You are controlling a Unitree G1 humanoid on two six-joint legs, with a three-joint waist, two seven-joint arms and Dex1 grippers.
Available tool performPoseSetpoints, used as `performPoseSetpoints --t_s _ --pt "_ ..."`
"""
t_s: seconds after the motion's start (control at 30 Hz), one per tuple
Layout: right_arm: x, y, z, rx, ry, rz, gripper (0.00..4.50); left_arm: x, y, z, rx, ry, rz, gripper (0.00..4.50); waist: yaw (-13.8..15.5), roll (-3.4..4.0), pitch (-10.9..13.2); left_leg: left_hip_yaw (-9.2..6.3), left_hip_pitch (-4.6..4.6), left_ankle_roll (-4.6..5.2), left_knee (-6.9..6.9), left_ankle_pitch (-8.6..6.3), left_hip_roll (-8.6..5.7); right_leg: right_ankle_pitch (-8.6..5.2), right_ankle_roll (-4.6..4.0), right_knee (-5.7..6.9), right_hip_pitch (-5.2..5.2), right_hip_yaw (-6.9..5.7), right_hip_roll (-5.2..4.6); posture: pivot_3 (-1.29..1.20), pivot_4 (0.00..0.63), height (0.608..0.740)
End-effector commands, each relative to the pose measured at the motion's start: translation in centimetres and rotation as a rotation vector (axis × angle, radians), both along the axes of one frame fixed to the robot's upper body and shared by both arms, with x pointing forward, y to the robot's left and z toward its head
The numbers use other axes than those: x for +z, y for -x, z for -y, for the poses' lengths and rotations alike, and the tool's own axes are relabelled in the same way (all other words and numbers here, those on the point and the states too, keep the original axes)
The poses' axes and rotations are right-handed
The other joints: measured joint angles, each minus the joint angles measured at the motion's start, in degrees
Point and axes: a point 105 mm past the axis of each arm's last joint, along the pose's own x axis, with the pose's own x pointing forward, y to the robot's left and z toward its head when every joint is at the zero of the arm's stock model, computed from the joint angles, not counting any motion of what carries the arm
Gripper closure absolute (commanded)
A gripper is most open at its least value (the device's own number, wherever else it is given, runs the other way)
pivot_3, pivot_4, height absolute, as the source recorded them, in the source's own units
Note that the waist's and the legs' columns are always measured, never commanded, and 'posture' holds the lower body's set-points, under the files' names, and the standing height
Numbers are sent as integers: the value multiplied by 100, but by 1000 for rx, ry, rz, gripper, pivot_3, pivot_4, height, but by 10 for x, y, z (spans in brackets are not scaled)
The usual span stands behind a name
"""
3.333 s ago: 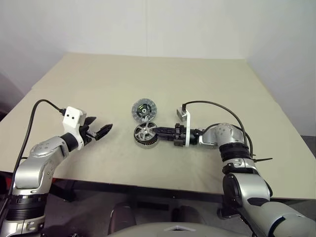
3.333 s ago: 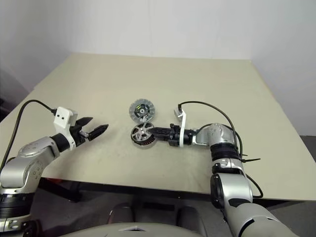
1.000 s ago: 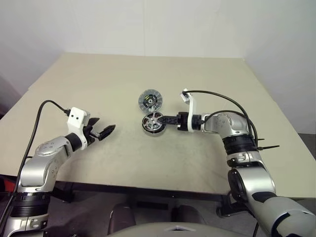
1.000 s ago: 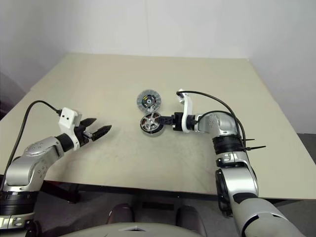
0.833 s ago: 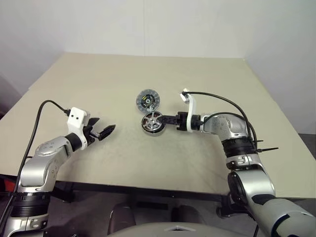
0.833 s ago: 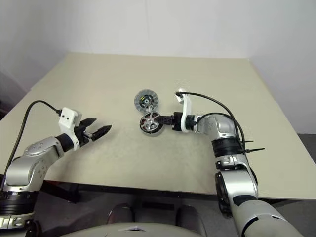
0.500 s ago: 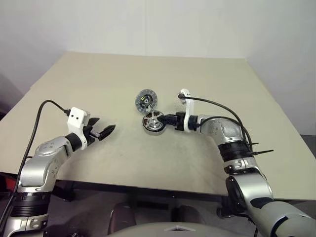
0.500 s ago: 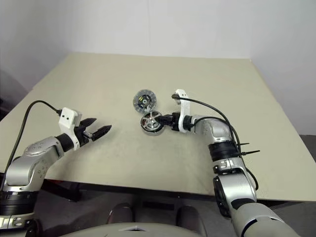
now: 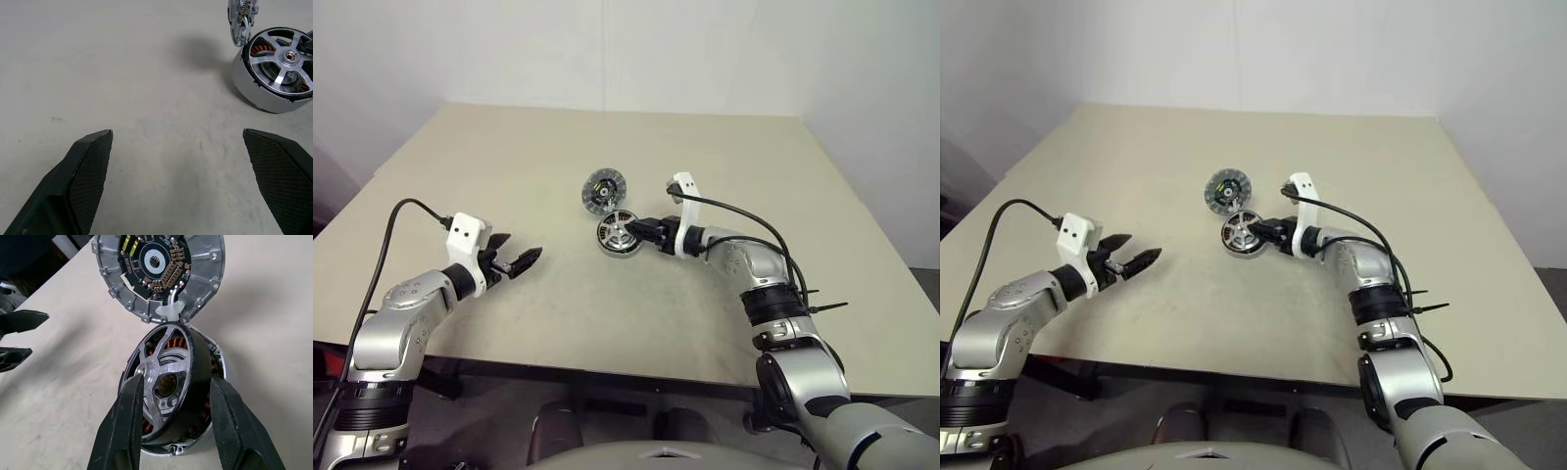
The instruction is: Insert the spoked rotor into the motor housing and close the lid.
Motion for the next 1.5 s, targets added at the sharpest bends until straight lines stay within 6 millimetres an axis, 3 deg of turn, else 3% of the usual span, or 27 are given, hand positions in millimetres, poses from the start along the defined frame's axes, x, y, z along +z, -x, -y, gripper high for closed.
performPoseSetpoints --t_s 0.03,0.37,1.5 --pt "12 -5 2 -7 -27 -3 2213 14 -3 2 -13 -3 60 0 -1 0 0 0 0 0 0 0 0 0 0 0 0 0 0 0 0 740" --pt "1 -9 8 -49 4 -58 2213 14 -2 3 -10 -2 61 0 0 0 0 0 0 0 0 0 0 0 0 1 1 1 0 0 0 740" --pt "-4 -12 11 -76 56 -64 2213 13 -1 2 -4 -2 58 0 3 -1 -1 0 2 0 2 1 -1 0 0 5 11 1 -1 0 0 740"
